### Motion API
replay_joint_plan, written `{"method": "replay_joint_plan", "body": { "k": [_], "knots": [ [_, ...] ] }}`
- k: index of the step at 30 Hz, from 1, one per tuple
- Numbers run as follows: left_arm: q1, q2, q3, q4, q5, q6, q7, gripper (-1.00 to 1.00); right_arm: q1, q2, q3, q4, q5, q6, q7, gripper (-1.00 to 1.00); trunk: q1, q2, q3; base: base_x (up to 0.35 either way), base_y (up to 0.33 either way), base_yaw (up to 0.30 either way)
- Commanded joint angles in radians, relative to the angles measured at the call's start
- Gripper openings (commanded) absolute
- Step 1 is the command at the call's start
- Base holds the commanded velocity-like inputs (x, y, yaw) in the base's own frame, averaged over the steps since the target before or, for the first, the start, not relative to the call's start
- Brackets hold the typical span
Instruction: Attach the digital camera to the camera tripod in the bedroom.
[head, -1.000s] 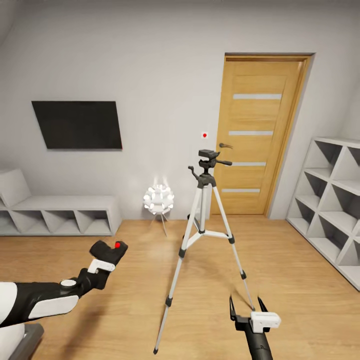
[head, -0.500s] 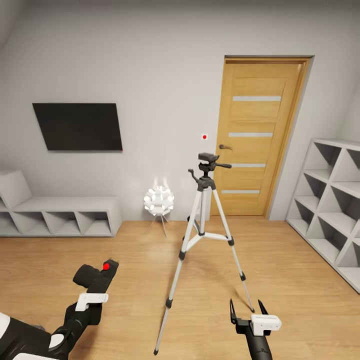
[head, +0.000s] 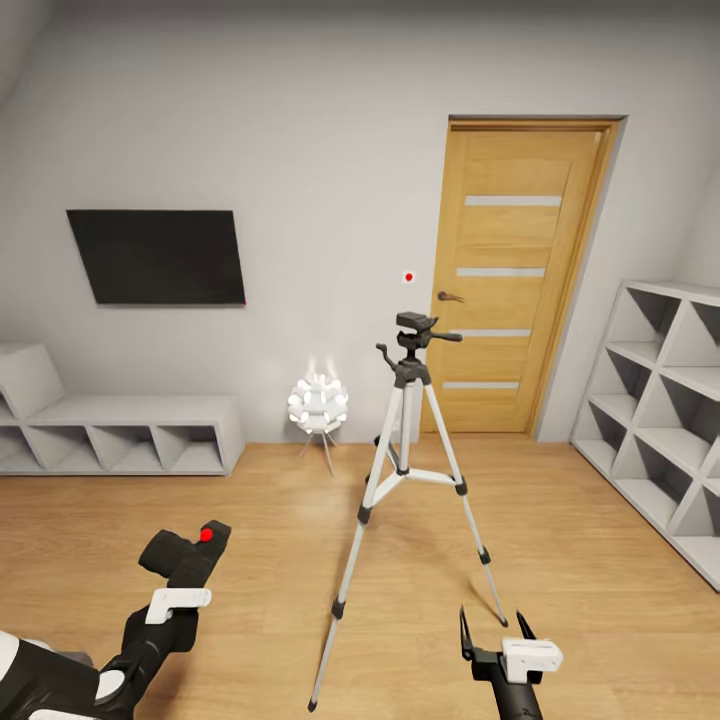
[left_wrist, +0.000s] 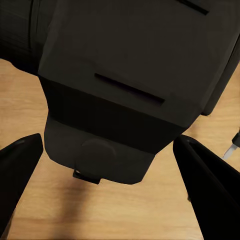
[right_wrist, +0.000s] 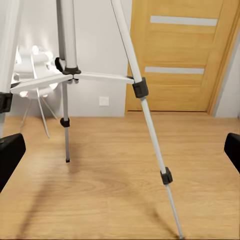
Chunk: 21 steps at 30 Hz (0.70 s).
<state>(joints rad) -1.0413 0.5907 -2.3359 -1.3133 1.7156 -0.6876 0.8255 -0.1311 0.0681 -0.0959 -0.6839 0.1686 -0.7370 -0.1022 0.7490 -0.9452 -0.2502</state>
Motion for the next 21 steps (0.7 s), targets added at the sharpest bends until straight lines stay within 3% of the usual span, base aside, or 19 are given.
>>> {"method": "replay_joint_plan", "body": {
  "k": [1, 17, 21],
  "knots": [
    [-0.001, 0.000, -0.002, 0.000, -0.001, -0.001, 0.003, -1.00, -0.001, 0.001, -0.003, 0.009, 0.011, -0.001, -0.007, 1.00, -0.004, 0.006, 0.002, 0.000, 0.000, 0.000],
    [0.000, 0.000, -0.002, 0.001, -0.001, -0.001, 0.003, -1.00, -0.001, 0.001, -0.001, 0.031, 0.010, -0.003, -0.007, 1.00, -0.065, 0.118, 0.052, 0.000, 0.000, 0.000],
    [0.000, 0.000, -0.002, 0.001, -0.001, -0.001, 0.003, -1.00, -0.001, 0.001, -0.004, 0.171, 0.010, -0.002, -0.005, 1.00, -0.080, 0.146, 0.064, 0.000, 0.000, 0.000]
  ]
}}
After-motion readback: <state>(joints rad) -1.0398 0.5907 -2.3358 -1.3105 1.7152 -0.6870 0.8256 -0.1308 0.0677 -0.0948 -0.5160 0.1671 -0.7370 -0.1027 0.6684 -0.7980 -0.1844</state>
